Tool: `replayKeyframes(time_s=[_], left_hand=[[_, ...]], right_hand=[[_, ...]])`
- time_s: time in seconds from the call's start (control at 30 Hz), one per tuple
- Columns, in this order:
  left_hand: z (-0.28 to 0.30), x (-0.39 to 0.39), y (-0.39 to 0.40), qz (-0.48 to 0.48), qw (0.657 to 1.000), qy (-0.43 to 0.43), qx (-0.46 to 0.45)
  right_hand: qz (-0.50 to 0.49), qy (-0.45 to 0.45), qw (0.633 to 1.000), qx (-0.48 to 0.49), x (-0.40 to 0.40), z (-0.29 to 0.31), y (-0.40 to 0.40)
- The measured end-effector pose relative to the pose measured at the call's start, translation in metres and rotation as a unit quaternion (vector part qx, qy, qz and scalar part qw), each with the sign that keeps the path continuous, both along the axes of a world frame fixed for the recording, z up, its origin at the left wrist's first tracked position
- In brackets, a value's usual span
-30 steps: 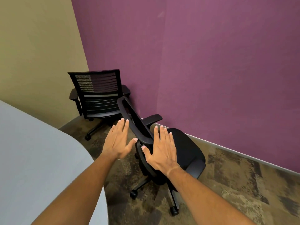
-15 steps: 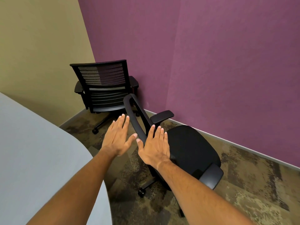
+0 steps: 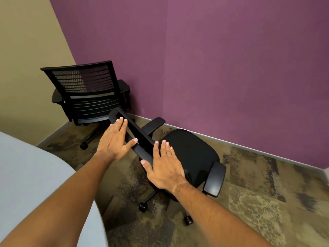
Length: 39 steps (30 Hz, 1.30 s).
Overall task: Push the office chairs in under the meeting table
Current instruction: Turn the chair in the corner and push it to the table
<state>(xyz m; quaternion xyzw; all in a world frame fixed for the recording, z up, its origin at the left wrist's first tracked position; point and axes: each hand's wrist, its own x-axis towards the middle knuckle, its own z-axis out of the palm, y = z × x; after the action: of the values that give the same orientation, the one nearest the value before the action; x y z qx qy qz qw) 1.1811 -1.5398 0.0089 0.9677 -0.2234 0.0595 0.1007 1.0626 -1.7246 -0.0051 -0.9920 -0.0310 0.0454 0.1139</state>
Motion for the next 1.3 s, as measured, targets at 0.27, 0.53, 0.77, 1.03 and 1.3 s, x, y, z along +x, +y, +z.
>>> replayKeyframes(time_s=[0.27, 0.53, 0.77, 1.03, 1.3], left_hand=[[-0.013, -0.002, -0.038, -0.018, 0.996, 0.087, 0.03], [-0.043, 0.001, -0.086, -0.055, 0.973, 0.126, 0.185], [-0.035, -0.052, -0.13, -0.021, 0.963, 0.125, 0.236], [-0.021, -0.101, -0.177, 0.081, 0.96, 0.174, 0.203], [-0.013, -0.133, -0.205, 0.151, 0.955, 0.197, 0.16]], right_hand=[[-0.011, 0.058, 0.998, 0.021, -0.043, 0.005, -0.078], [-0.06, 0.065, 0.996, -0.012, -0.071, 0.002, -0.168], [-0.032, 0.027, 0.999, -0.034, -0.077, -0.001, -0.227], [0.02, -0.038, 0.998, -0.041, -0.064, -0.004, -0.279], [0.071, -0.064, 0.994, -0.058, -0.055, -0.006, -0.307]])
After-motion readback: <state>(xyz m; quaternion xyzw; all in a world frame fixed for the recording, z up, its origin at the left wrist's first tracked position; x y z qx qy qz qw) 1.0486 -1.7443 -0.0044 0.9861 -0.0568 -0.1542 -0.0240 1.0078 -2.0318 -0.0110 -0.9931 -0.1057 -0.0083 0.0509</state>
